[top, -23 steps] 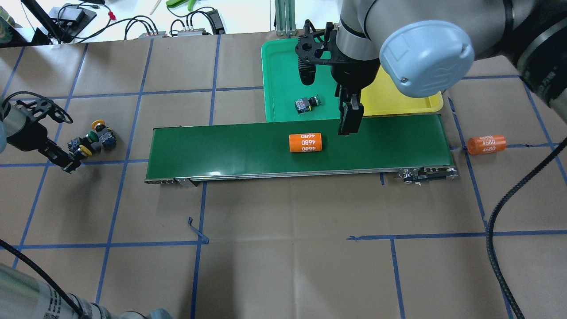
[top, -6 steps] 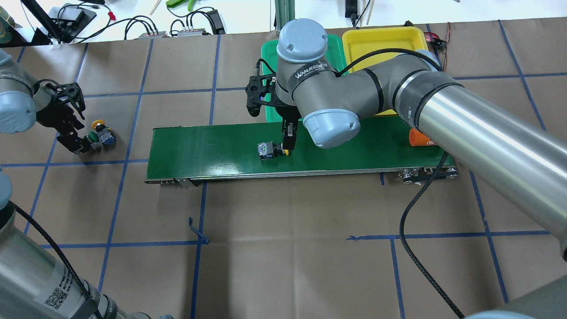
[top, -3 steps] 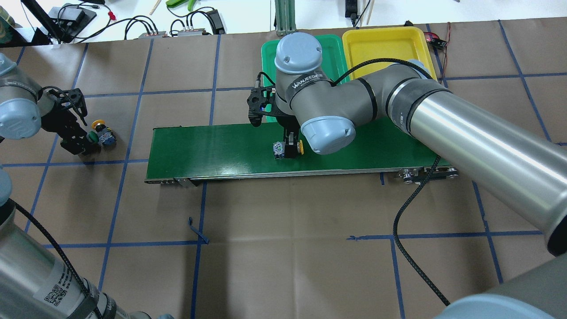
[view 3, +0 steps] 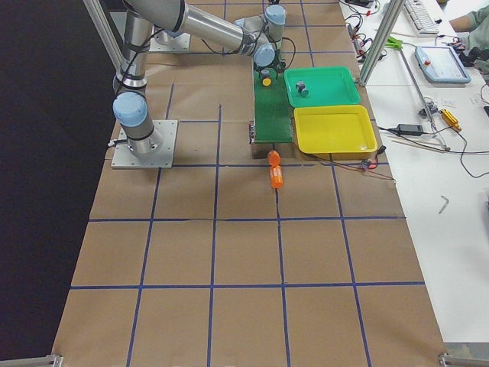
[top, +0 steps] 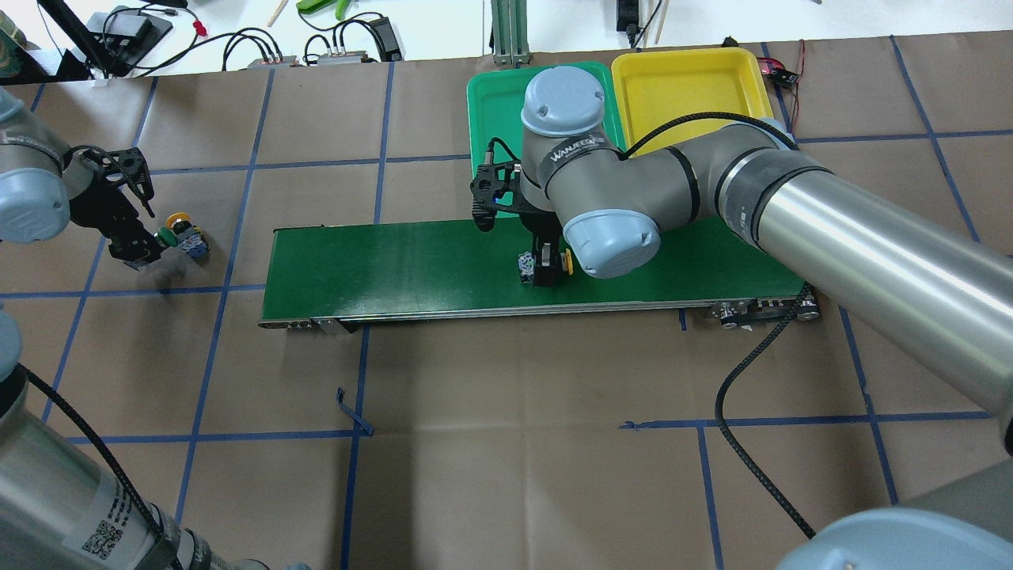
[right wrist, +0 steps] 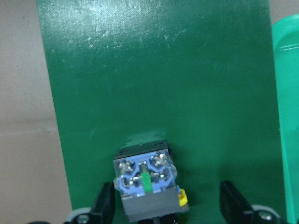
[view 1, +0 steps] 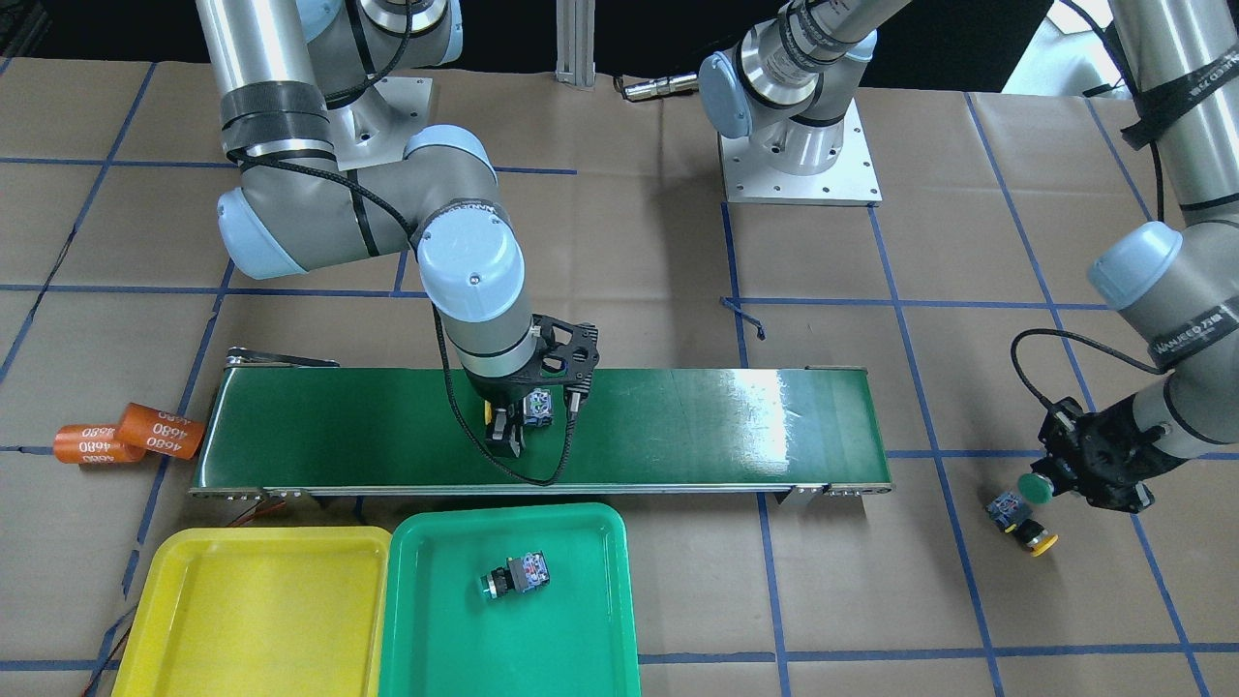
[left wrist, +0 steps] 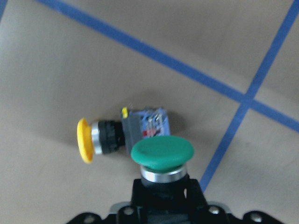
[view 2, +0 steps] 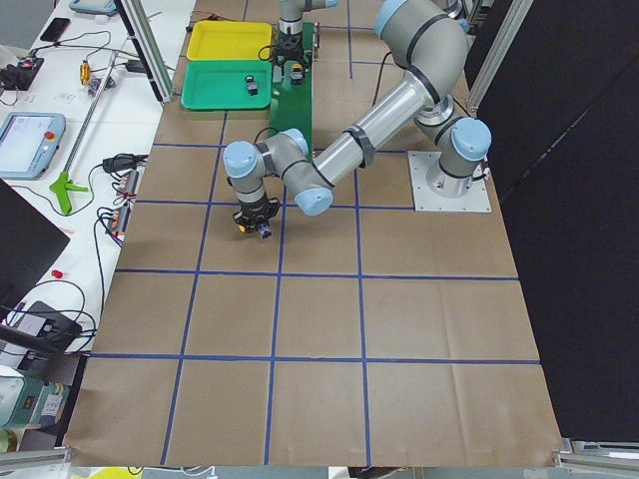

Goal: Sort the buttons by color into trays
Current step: 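Drop yellow-cap button in yellow tray while left sets green-cap button on belt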

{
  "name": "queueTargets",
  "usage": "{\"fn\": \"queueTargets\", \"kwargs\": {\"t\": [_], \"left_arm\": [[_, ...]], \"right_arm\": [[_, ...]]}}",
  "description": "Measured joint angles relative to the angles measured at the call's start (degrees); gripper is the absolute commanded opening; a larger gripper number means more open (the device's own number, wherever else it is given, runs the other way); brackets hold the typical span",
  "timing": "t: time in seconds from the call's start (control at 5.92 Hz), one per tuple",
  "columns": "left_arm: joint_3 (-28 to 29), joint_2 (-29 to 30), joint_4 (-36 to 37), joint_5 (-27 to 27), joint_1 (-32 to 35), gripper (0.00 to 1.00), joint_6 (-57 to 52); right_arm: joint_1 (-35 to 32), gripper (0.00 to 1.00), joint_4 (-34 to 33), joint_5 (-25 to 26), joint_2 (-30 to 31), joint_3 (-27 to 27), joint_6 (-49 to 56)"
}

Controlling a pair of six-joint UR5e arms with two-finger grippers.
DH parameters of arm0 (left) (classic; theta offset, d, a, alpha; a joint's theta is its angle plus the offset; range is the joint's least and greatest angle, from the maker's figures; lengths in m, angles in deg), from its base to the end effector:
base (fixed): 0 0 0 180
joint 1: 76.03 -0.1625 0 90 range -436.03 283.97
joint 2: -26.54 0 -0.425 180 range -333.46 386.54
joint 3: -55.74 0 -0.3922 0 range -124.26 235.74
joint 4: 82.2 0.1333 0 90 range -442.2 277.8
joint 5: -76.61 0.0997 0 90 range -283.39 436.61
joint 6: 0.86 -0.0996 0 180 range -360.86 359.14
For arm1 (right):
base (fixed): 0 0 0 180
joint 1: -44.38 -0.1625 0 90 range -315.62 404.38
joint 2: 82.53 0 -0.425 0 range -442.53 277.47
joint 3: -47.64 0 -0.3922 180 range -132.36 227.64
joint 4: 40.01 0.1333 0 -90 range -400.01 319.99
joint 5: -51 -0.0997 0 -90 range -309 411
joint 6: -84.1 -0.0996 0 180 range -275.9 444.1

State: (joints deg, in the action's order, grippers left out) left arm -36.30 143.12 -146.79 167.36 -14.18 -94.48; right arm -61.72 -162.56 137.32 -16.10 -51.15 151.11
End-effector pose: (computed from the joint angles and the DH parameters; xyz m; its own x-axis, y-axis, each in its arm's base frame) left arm 0.1801 -0.6164 0.2497 -0.4144 0.9083 0.0567 0.9100 0.4146 0.0095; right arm 0.3010 -0.5389 0.2431 -0.1192 -0.9926 -0.0220 -0.9909 0.1203 -0.0604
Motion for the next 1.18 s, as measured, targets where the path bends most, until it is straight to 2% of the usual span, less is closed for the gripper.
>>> {"fn": "queueTargets", "kwargs": {"t": [0.17, 0.51, 0.68, 0.84, 1.01, 1.18], "left_arm": [[-0.27, -3.12, -3.85, -0.06, 4.95, 0.0, 0.67], [-2.61, -6.3, -6.8, -0.07, 18.16, 0.05, 1.0], [-4.6, -7.12, -6.98, -0.12, 22.67, 0.08, 1.07], [-7.95, -8.25, -5.94, -0.05, 25.18, 0.75, 1.95], [-10.33, -8.8, -4.13, 0.01, 25.89, 0.98, 2.8], [-11.07, -8.83, -2.75, 0.06, 25.75, 0.98, 3.0]], "right_arm": [[1.51, 0.09, 0.05, 0.02, 1.58, -1.69, 1.67], [4.42, 0.09, 0.14, 1.2, 4.68, -3.72, 5.92], [6.38, 0.09, 0.93, 2.06, 6.23, -3.33, 8.69], [8.47, 0.09, 2.01, 3.0, 7.04, -1.28, 11.75], [9.9, 0.09, 2.13, 3.42, 6.21, 1.91, 14.33], [11.95, 0.09, 1.68, 3.51, 3.5, 5.52, 17.3]]}}
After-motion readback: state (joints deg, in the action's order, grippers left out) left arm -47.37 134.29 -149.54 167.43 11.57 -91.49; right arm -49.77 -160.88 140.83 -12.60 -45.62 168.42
